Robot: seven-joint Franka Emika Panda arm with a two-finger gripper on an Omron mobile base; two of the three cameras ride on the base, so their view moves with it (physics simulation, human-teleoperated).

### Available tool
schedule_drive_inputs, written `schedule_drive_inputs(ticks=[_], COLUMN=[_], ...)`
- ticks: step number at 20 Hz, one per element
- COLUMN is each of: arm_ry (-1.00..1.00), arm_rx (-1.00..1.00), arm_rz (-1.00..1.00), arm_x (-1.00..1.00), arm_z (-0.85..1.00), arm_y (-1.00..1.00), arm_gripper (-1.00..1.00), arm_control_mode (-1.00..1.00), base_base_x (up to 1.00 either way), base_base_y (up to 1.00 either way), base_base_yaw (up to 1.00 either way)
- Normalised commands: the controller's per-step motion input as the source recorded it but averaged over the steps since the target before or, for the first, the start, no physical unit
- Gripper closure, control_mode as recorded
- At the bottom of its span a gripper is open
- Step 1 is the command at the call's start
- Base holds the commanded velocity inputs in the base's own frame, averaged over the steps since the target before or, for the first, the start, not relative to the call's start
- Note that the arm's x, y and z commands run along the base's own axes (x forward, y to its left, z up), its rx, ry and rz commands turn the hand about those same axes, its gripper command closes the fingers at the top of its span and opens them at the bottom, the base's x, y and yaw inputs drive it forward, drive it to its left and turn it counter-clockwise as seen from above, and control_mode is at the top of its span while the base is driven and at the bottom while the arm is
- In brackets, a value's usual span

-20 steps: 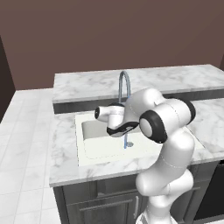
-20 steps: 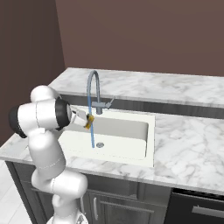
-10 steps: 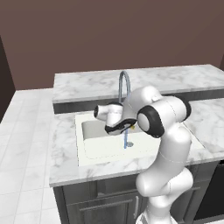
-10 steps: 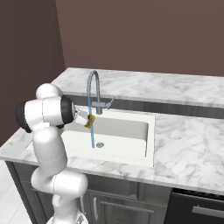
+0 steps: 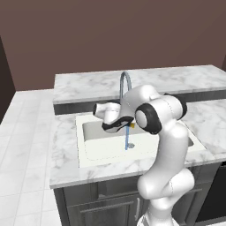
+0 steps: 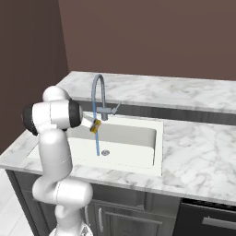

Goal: Soak the sponge with water for a few seconds and then drop it inside the sink.

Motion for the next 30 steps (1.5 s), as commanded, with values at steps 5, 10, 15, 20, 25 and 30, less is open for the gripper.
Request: schedule_drive_inputs(ticks=[5, 10, 15, 20, 25, 30], arm_ry=[0.0, -0.02, -0.01, -0.02, 0.0, 0.0], arm_rx=[-0.09, -0.08, -0.05, -0.05, -0.04, -0.06], arm_rz=[-0.01, 0.0, 0.0, 0.0, 0.0, 0.0], arm_x=[0.0, 0.0, 0.01, 0.0, 0.1, 0.16], arm_z=[-0.11, -0.07, -0.03, 0.0, 0.0, 0.0], arm_y=[0.0, 0.01, 0.0, 0.03, 0.0, 0.0], arm_gripper=[1.0, 1.0, 1.0, 1.0, 1.0, 1.0], arm_control_mode=[-1.0, -1.0, -1.0, -1.0, -1.0, -1.0], base_base_x=[0.0, 0.0, 0.0, 0.0, 0.0, 0.0], base_base_y=[0.0, 0.0, 0.0, 0.0, 0.0, 0.0], base_base_yaw=[0.0, 0.0, 0.0, 0.0, 0.0, 0.0])
